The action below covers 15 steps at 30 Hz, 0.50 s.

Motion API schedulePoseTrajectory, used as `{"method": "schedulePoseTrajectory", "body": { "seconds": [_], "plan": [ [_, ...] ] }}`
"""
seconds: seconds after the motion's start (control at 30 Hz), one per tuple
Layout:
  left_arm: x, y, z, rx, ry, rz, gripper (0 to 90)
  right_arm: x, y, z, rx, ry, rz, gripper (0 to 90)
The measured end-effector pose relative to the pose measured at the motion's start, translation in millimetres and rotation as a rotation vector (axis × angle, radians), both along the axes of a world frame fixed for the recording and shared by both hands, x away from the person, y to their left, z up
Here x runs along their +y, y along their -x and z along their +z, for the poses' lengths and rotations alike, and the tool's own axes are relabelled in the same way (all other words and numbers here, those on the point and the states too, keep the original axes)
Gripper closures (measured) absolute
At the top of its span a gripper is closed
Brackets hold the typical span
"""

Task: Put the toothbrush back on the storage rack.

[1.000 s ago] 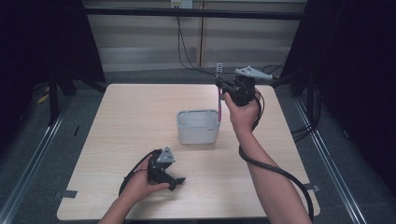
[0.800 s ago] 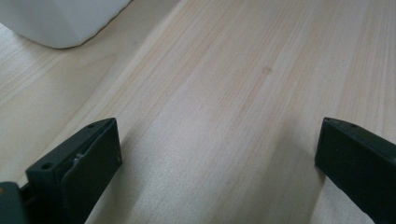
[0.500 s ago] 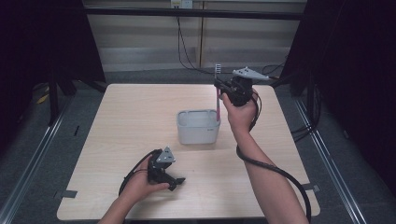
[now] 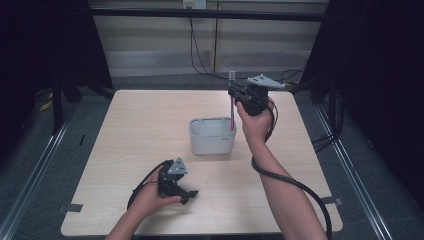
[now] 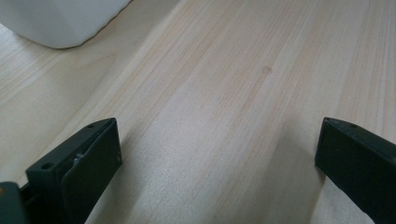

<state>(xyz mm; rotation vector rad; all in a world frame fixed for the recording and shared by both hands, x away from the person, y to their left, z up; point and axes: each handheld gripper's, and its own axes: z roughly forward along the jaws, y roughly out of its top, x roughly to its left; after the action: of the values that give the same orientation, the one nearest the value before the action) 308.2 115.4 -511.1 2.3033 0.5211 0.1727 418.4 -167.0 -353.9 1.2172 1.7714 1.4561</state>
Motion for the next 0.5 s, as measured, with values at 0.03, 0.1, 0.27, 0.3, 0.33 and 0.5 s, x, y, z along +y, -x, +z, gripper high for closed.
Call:
{"method": "schedulePoseTrajectory", "body": {
  "seconds": [0.03,0.1,0.27,0.3,0.33,0.5],
  "plan": [
    [0.0,0.0,0.0,0.000,0.000,0.000,0.0,0.9,0.3,-1.0,-0.001,0.005,0.000,84.5],
    [-0.1,0.1,-0.1,0.001,0.001,0.001,0.0,2.2,0.4,-3.1,-0.001,0.013,0.004,84.5],
    [-0.2,0.2,-0.3,0.000,0.003,0.003,0.0,2.7,1.1,-6.7,0.003,0.015,0.005,84.4],
    [0.0,0.0,0.0,0.000,0.000,0.000,0.0,2.0,1.8,-7.8,0.007,0.012,0.003,84.4],
    [-0.5,0.5,-0.4,0.004,0.011,0.008,0.0,1.4,2.0,-8.9,0.006,0.013,0.004,84.4],
    [-0.6,0.6,-0.4,0.004,0.011,0.008,0.0,-0.3,3.4,-13.4,0.006,0.017,0.009,84.4]
  ]
}}
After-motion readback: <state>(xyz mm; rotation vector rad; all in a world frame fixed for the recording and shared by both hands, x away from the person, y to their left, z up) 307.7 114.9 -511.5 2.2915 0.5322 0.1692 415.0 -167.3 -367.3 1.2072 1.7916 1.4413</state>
